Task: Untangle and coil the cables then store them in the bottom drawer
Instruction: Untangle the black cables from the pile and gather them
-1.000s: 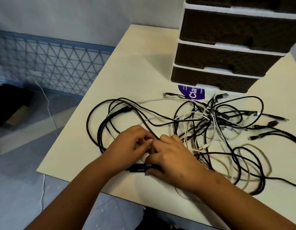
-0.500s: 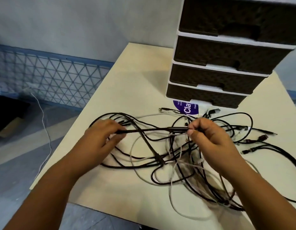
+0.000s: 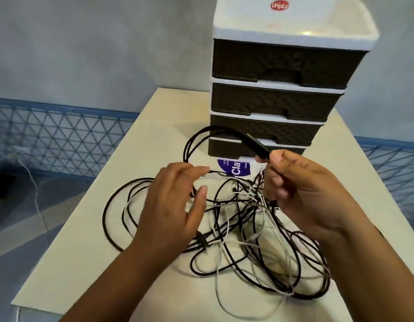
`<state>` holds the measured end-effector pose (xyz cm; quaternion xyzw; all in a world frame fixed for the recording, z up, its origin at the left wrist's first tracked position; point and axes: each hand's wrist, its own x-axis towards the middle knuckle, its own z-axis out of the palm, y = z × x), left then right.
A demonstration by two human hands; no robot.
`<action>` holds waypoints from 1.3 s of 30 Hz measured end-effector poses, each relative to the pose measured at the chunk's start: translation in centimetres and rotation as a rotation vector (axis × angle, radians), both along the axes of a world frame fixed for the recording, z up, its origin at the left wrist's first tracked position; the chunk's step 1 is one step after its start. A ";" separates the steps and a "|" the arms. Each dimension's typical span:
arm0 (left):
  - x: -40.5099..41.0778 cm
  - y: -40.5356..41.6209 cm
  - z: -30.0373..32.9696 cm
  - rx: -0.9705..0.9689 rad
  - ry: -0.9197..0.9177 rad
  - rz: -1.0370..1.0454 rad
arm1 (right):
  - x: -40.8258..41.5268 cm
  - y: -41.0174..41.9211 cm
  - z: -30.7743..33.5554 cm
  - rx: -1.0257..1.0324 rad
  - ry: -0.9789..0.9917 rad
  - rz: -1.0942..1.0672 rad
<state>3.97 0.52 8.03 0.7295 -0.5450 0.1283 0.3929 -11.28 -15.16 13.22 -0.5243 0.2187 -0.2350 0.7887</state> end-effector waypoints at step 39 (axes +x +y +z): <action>-10.8 -8.9 7.8 0.113 1.112 -0.548 | -7.2 -2.9 7.6 -0.762 0.118 -0.172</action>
